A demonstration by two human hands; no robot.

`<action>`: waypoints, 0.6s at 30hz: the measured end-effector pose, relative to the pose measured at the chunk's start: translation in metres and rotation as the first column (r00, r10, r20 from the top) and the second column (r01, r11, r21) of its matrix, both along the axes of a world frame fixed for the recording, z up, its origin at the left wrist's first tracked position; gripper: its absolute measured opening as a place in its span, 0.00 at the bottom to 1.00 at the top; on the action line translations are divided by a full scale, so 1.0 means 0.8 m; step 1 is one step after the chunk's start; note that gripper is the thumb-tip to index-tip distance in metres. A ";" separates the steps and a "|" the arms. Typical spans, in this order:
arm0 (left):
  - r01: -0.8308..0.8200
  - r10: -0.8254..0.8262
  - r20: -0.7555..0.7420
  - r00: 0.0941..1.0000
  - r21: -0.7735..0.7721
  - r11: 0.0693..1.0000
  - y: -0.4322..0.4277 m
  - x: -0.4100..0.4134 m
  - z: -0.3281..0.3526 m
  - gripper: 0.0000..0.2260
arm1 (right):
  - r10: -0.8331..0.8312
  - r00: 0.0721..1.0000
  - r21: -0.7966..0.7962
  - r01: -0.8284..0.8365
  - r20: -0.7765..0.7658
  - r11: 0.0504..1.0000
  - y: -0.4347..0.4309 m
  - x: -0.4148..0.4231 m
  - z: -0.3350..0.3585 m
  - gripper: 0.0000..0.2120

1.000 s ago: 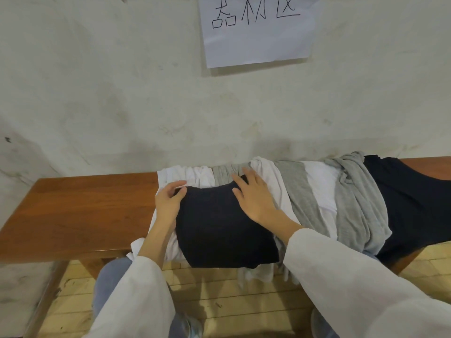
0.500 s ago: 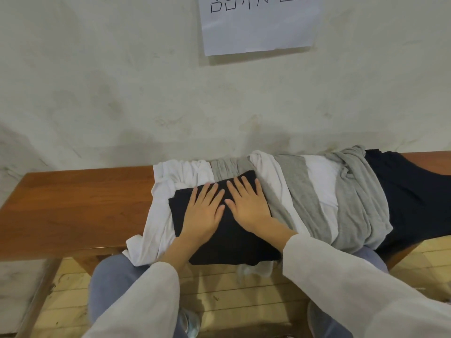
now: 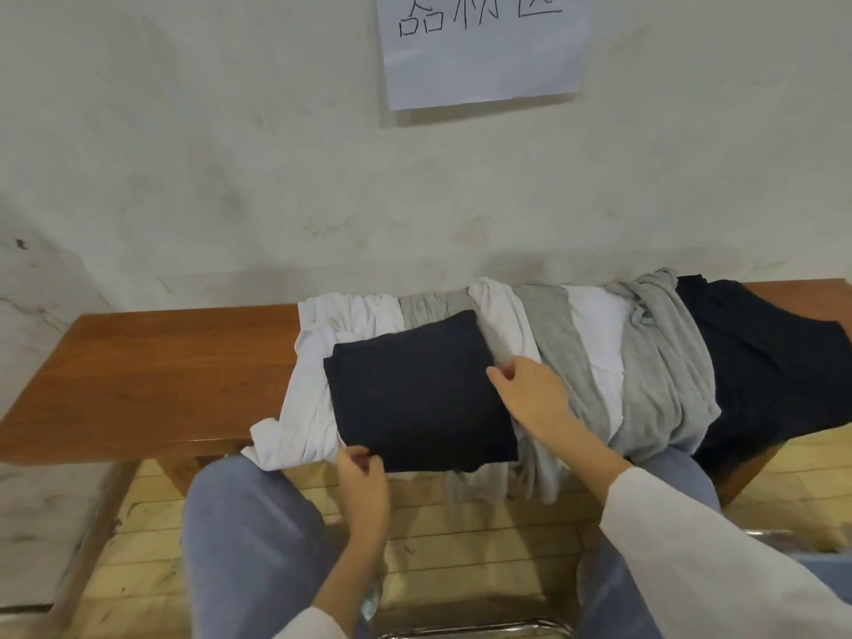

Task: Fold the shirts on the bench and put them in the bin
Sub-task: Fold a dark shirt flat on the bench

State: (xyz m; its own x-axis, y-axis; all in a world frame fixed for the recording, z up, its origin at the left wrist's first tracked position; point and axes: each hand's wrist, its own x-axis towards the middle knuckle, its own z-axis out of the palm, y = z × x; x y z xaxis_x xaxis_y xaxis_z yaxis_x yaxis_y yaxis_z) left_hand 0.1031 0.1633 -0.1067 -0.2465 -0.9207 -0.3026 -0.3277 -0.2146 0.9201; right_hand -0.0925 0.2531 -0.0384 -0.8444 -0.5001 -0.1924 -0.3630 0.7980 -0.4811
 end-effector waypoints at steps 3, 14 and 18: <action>0.037 -0.029 -0.073 0.997 0.106 0.994 0.000 0.000 -0.005 0.16 | 0.055 0.992 -0.057 -0.049 0.111 0.997 -0.006 0.002 0.010 0.20; 0.128 0.035 -0.344 0.938 0.441 0.888 -0.039 0.028 0.014 0.18 | 0.160 0.888 -0.469 0.068 0.430 0.881 -0.013 0.021 -0.004 0.32; 0.195 0.053 -0.451 0.891 0.485 0.853 -0.059 0.033 0.049 0.13 | 0.252 0.808 -0.535 0.091 0.533 0.840 -0.015 0.018 0.000 0.33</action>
State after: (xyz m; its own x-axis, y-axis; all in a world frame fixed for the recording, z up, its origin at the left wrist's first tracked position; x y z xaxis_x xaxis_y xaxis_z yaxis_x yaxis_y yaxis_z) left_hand 0.1295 0.1158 -0.0676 -0.5233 -0.6409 -0.5616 0.0441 -0.6785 0.7332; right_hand -0.0785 0.2413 -0.0380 -0.6150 -0.7256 -0.3088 0.0596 0.3478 -0.9357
